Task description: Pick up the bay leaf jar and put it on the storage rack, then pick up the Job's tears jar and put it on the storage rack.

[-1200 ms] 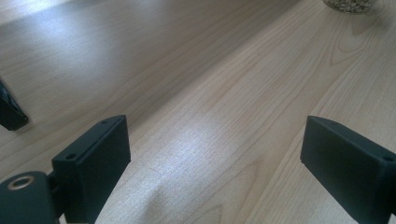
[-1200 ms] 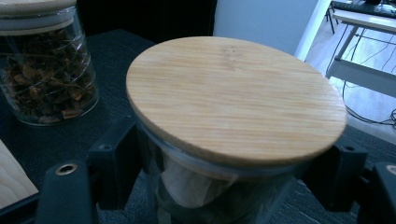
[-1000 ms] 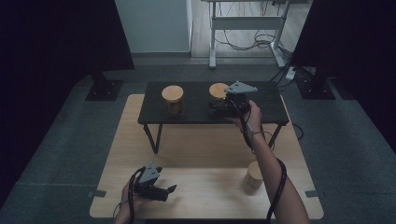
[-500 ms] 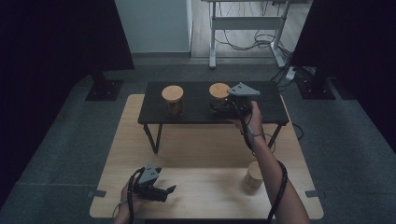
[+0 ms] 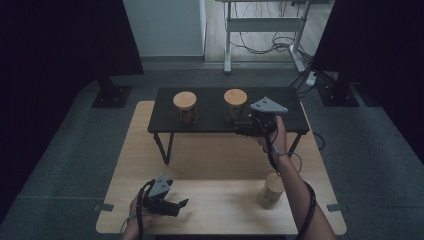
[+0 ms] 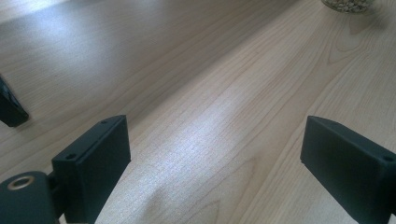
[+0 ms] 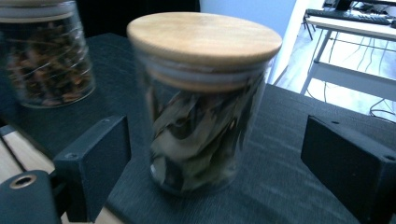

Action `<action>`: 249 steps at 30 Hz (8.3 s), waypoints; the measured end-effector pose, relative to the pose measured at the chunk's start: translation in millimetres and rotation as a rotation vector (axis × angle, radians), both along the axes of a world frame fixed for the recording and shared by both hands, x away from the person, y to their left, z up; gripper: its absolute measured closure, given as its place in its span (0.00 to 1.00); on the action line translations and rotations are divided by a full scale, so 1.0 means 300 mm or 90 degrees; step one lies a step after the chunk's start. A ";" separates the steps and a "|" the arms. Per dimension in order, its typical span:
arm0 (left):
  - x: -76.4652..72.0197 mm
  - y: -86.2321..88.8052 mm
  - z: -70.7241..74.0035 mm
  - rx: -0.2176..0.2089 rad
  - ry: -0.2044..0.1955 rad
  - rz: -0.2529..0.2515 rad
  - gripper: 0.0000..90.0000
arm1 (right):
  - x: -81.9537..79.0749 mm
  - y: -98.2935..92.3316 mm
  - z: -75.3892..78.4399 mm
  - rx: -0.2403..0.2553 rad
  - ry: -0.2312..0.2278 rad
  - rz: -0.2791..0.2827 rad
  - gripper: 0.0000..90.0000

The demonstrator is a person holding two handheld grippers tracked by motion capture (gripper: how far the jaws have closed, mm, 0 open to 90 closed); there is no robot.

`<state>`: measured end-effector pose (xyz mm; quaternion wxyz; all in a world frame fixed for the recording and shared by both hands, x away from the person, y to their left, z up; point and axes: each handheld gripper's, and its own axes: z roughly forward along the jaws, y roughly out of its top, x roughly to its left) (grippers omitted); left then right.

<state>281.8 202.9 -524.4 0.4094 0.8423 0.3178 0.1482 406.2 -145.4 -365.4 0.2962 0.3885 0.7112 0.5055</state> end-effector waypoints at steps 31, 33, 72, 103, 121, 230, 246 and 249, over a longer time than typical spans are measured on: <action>-0.007 -0.003 -0.006 -0.011 0.012 -0.005 0.09 | -0.358 -0.065 -0.219 0.036 -0.001 0.079 0.09; -0.009 -0.003 -0.006 -0.011 0.012 -0.004 0.09 | -0.373 -0.073 -0.239 0.045 0.004 0.077 0.10; -0.028 0.007 -0.006 -0.004 0.009 0.003 0.09 | -0.490 -0.141 -0.389 0.034 0.073 0.103 0.10; -0.028 0.010 -0.003 0.004 0.002 0.007 0.09 | -0.574 -0.269 -0.438 0.040 0.076 0.094 0.10; -0.028 0.005 -0.006 0.004 0.005 0.004 0.09 | -0.573 -0.303 -0.483 0.029 0.097 0.058 0.08; -0.029 -0.010 -0.010 0.011 0.007 -0.008 0.09 | -0.424 -0.260 -0.607 -0.070 0.154 -0.073 0.21; -0.029 -0.010 -0.009 0.012 0.006 -0.008 0.09 | -0.423 -0.263 -0.609 -0.067 0.150 -0.088 0.26; -0.029 -0.009 -0.009 0.012 0.006 -0.008 0.09 | -0.423 -0.263 -0.608 -0.065 0.150 -0.089 0.27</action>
